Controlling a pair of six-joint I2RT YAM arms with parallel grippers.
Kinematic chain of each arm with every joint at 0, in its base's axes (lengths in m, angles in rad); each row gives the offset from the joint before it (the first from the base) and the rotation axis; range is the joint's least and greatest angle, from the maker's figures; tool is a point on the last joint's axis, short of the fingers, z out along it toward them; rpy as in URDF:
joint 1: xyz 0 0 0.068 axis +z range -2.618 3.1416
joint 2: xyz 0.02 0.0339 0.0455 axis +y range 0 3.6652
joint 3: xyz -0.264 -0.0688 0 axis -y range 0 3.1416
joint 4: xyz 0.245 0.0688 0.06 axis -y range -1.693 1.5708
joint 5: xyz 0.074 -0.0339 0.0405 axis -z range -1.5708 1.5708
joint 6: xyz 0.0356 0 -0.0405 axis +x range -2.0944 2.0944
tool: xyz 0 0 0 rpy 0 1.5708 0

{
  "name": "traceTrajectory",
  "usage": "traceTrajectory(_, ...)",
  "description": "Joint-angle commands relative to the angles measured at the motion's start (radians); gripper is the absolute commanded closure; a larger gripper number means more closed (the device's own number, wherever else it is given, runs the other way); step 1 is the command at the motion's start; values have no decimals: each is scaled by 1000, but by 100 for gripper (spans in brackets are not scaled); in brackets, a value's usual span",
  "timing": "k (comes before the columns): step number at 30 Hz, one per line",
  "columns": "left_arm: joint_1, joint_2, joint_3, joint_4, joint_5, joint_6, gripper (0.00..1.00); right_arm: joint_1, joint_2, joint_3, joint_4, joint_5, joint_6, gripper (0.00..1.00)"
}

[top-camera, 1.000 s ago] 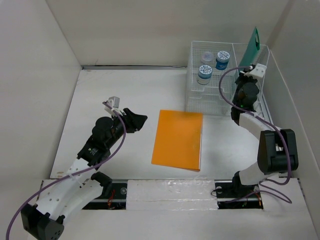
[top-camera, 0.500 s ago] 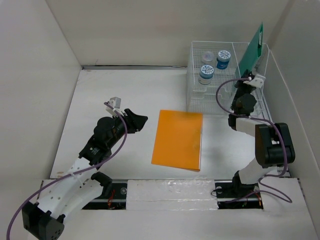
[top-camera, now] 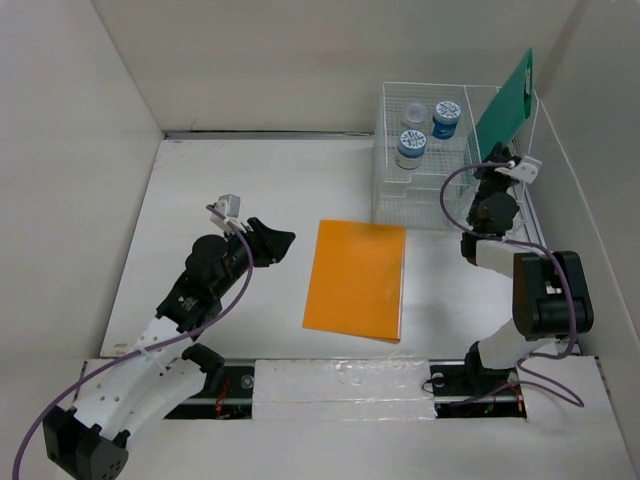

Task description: Organize the desk

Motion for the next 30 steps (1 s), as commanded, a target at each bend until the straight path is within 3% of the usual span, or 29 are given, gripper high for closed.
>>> traceTrajectory(1,-7,-27,-5,42,11,11,60,-3,45,13,-62,-70,107,100)
traceTrajectory(13,-7,-10,-8,50,2,15,60,-25,71,166,-8,-154,-1,100)
traceTrajectory(21,-7,-11,-14,67,4,15,61,-54,183,50,88,-197,40,100)
traceTrajectory(30,-7,-24,-12,62,5,12,61,-54,49,28,-197,-225,152,100)
